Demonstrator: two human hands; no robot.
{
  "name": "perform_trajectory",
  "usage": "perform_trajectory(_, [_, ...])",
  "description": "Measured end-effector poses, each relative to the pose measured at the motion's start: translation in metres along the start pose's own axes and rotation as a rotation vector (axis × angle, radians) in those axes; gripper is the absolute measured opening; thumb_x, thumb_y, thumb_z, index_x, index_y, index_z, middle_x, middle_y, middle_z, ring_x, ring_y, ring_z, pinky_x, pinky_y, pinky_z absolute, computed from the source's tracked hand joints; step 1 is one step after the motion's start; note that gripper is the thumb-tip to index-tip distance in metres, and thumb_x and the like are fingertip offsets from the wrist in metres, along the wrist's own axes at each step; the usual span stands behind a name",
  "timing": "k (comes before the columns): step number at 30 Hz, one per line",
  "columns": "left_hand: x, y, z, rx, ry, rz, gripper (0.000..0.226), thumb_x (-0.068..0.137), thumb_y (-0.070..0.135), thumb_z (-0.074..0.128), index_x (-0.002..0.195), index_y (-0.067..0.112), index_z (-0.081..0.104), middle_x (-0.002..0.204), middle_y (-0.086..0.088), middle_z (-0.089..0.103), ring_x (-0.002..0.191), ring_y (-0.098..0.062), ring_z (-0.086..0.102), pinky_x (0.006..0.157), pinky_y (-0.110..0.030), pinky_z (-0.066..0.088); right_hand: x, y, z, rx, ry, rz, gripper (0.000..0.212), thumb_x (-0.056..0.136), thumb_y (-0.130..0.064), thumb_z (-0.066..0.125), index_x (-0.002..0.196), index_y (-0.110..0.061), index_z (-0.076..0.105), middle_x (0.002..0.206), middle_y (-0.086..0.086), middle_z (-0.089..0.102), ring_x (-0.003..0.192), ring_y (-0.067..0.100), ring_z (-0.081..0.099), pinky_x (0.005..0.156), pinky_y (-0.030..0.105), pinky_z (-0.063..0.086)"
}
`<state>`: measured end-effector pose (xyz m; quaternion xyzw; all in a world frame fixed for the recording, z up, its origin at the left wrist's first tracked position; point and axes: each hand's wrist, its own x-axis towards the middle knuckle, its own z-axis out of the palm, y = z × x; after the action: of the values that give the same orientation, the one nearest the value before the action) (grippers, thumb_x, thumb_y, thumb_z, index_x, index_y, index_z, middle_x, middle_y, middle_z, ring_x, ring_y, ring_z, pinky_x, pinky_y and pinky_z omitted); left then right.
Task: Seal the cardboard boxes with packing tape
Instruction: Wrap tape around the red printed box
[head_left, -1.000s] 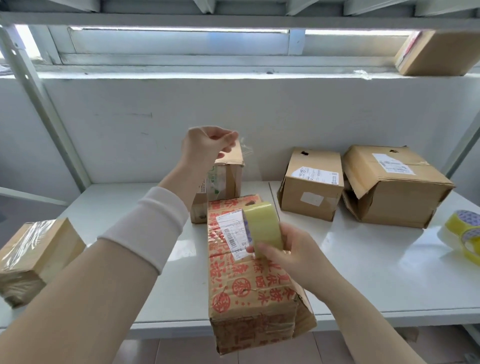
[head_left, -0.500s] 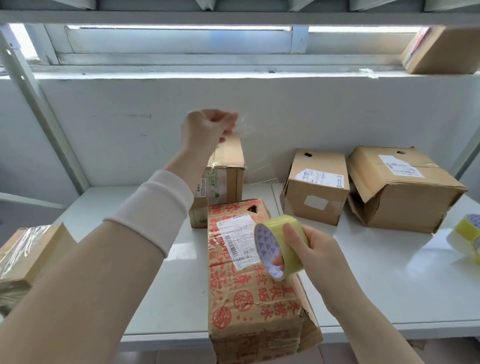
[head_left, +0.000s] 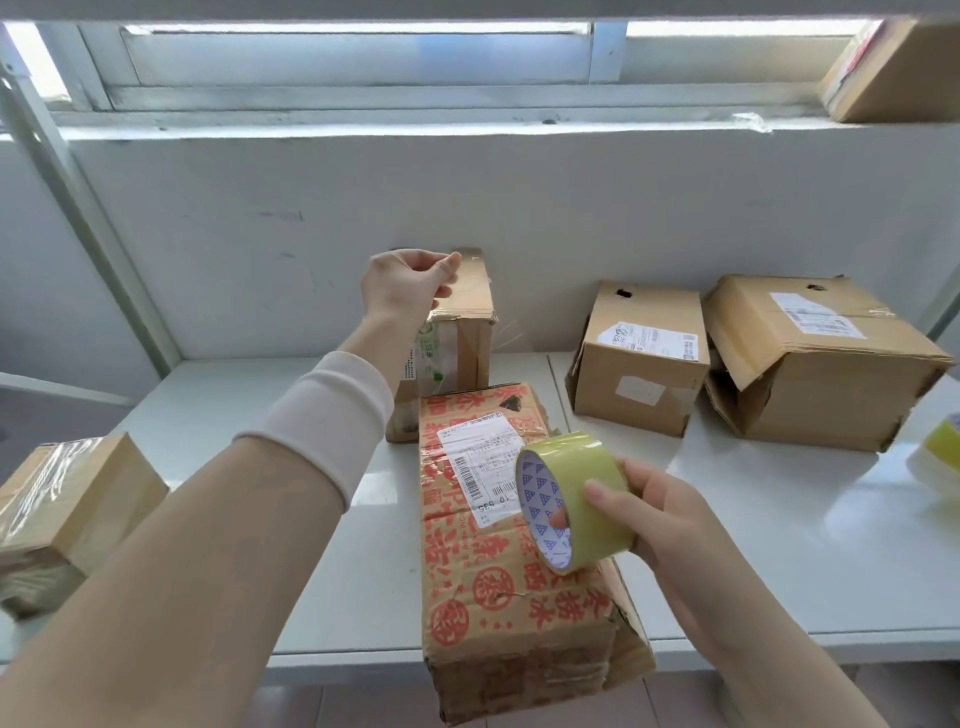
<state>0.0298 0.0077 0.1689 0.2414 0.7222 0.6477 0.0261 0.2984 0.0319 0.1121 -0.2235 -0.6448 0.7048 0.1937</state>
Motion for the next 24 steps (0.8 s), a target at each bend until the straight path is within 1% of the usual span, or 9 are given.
perform_trajectory(1, [0.000, -0.001, 0.002, 0.015, -0.008, 0.000, 0.015, 0.084, 0.026, 0.072, 0.070, 0.024, 0.067, 0.068, 0.006, 0.066, 0.054, -0.003, 0.059, 0.062, -0.022, 0.052, -0.002, 0.000, 0.003, 0.022, -0.010, 0.000, 0.020, 0.086, -0.015, 0.053, 0.103, -0.011, 0.062, 0.078, 0.007, 0.074, 0.073, 0.011, 0.070, 0.058, 0.018, 0.051])
perform_trajectory(3, [0.000, -0.002, 0.004, 0.038, -0.020, -0.007, 0.015, 0.085, 0.025, 0.071, 0.071, 0.023, 0.065, 0.069, 0.006, 0.066, 0.055, -0.004, 0.059, 0.061, -0.020, 0.051, -0.003, 0.000, 0.007, 0.036, -0.007, -0.013, 0.022, 0.088, -0.021, 0.050, 0.103, -0.009, 0.061, 0.077, 0.008, 0.074, 0.072, 0.013, 0.071, 0.055, 0.018, 0.052])
perform_trajectory(5, [0.000, -0.003, 0.005, 0.062, -0.030, -0.020, 0.015, 0.085, 0.025, 0.071, 0.072, 0.022, 0.065, 0.070, 0.005, 0.066, 0.057, -0.004, 0.060, 0.064, -0.021, 0.052, -0.003, -0.001, 0.011, 0.018, 0.013, -0.028, 0.035, 0.083, -0.034, 0.049, 0.102, -0.008, 0.060, 0.074, 0.008, 0.074, 0.069, 0.016, 0.071, 0.055, 0.021, 0.055])
perform_trajectory(7, [-0.001, -0.005, 0.006, 0.084, -0.039, -0.023, 0.015, 0.085, 0.025, 0.070, 0.072, 0.021, 0.065, 0.071, 0.005, 0.066, 0.058, -0.005, 0.061, 0.068, -0.024, 0.053, -0.004, 0.000, 0.014, 0.000, 0.041, -0.040, 0.042, 0.077, -0.041, 0.047, 0.100, -0.008, 0.061, 0.071, 0.008, 0.073, 0.065, 0.016, 0.070, 0.057, 0.022, 0.056])
perform_trajectory(12, [-0.004, -0.005, 0.006, 0.072, -0.041, -0.019, 0.014, 0.085, 0.025, 0.071, 0.072, 0.021, 0.065, 0.071, 0.004, 0.067, 0.059, -0.007, 0.061, 0.073, -0.029, 0.054, -0.005, 0.002, 0.012, 0.004, 0.095, -0.061, 0.045, 0.073, -0.043, 0.049, 0.096, -0.007, 0.061, 0.058, 0.007, 0.068, 0.055, 0.011, 0.065, 0.053, 0.016, 0.051])
perform_trajectory(15, [-0.007, -0.009, -0.003, 0.043, 0.007, -0.050, 0.014, 0.085, 0.026, 0.071, 0.074, 0.019, 0.065, 0.072, 0.004, 0.067, 0.060, -0.007, 0.061, 0.073, -0.030, 0.056, 0.003, -0.002, 0.002, -0.073, 0.171, -0.102, 0.042, 0.070, -0.046, 0.053, 0.087, -0.008, 0.063, 0.052, 0.003, 0.064, 0.048, 0.009, 0.060, 0.050, 0.014, 0.047])
perform_trajectory(18, [-0.014, -0.021, -0.021, 0.000, 0.082, -0.124, 0.013, 0.085, 0.027, 0.070, 0.076, 0.018, 0.067, 0.072, 0.004, 0.067, 0.059, -0.009, 0.059, 0.070, -0.024, 0.055, 0.025, -0.006, -0.013, -0.194, 0.260, -0.133, 0.045, 0.068, -0.051, 0.055, 0.072, -0.006, 0.060, 0.047, -0.002, 0.055, 0.041, 0.005, 0.052, 0.048, 0.016, 0.042])
perform_trajectory(22, [-0.029, -0.043, -0.038, -0.137, 0.213, -0.237, 0.013, 0.085, 0.024, 0.070, 0.074, 0.020, 0.066, 0.069, 0.003, 0.064, 0.059, -0.007, 0.055, 0.062, -0.019, 0.050, 0.072, -0.011, -0.033, -0.323, 0.332, -0.198, 0.044, 0.082, -0.044, 0.060, 0.060, -0.007, 0.057, 0.052, 0.002, 0.046, 0.052, 0.016, 0.041, 0.057, 0.026, 0.034])
perform_trajectory(24, [-0.036, -0.053, -0.041, -0.155, 0.242, -0.269, 0.012, 0.085, 0.023, 0.070, 0.076, 0.017, 0.066, 0.067, 0.004, 0.062, 0.057, -0.006, 0.054, 0.058, -0.016, 0.048, 0.092, -0.012, -0.040, -0.339, 0.340, -0.210, 0.044, 0.085, -0.040, 0.061, 0.057, -0.006, 0.057, 0.054, 0.003, 0.048, 0.056, 0.017, 0.042, 0.060, 0.030, 0.035])
